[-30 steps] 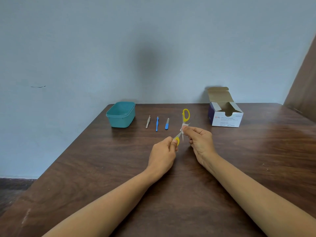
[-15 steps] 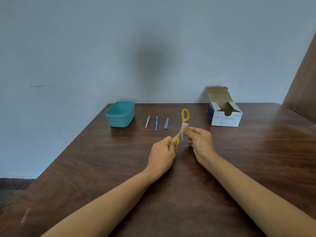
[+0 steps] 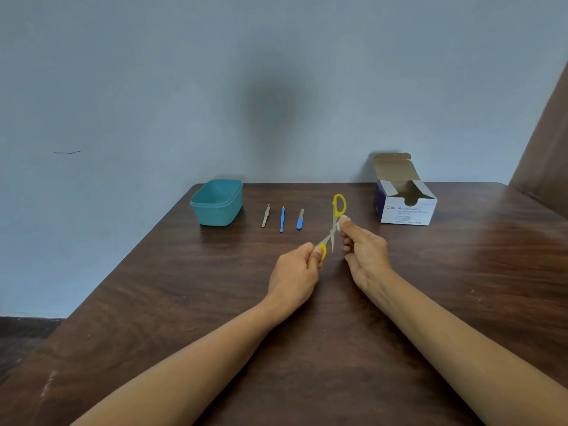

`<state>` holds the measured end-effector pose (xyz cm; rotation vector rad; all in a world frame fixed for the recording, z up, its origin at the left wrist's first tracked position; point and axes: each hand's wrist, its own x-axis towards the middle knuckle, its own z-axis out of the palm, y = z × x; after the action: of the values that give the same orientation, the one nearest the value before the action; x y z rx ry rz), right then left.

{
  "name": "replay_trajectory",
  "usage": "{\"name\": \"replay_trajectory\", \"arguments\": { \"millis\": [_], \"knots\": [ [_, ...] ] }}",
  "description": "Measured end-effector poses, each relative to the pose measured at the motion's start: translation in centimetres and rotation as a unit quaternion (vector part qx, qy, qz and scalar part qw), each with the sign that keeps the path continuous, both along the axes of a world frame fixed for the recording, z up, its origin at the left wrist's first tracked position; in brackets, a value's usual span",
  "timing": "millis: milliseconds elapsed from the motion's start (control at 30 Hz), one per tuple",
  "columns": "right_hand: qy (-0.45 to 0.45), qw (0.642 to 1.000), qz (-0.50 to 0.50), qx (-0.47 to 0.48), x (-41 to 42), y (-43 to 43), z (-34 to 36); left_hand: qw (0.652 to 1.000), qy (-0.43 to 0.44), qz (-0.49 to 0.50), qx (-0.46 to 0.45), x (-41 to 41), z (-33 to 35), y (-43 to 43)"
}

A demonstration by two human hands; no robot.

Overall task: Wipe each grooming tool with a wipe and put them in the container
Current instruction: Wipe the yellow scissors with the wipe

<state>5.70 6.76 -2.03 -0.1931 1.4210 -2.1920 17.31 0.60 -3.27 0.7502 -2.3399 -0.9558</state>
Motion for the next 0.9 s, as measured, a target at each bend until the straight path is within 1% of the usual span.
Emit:
{"name": "replay_trajectory", "arguments": {
  "millis": [167,233,333,400,467,567,633,733,833,900],
  "knots": [
    [0.071,0.995,0.049,0.041,0.5,-0.1,-0.2,1.0,0.013,0.009,0.001,0.1,0.0,-0.2],
    [0.07,0.996,0.04,0.047,0.5,0.0,0.0,1.0,0.01,0.007,0.0,0.1,0.0,-0.1],
    [0.044,0.998,-0.012,0.053,0.2,0.2,0.2,1.0,0.0,-0.003,-0.008,0.0,0.0,0.0],
    [0.032,0.998,-0.029,0.046,0.1,0.2,0.3,1.0,-0.004,-0.002,-0.016,0.0,0.0,0.1],
    [0.033,0.998,-0.013,0.046,0.2,0.3,0.4,1.0,-0.003,-0.001,-0.018,0.1,0.0,0.1],
    [0.062,0.995,0.022,0.069,0.7,0.4,0.4,1.0,0.004,0.001,-0.012,0.2,0.1,0.0],
    [0.071,0.994,0.026,0.072,0.8,0.4,0.6,1.0,0.006,0.001,-0.012,0.2,0.1,0.0],
    [0.081,0.995,-0.01,0.065,0.6,0.4,0.8,1.0,-0.004,-0.008,-0.014,0.1,0.2,0.1],
    [0.064,0.996,-0.061,0.032,0.1,0.4,0.8,0.999,-0.013,-0.014,-0.027,0.1,0.2,0.3],
    [0.051,0.996,-0.061,0.032,-0.1,0.4,0.7,0.999,-0.014,-0.014,-0.03,0.1,0.2,0.3]
  ]
}}
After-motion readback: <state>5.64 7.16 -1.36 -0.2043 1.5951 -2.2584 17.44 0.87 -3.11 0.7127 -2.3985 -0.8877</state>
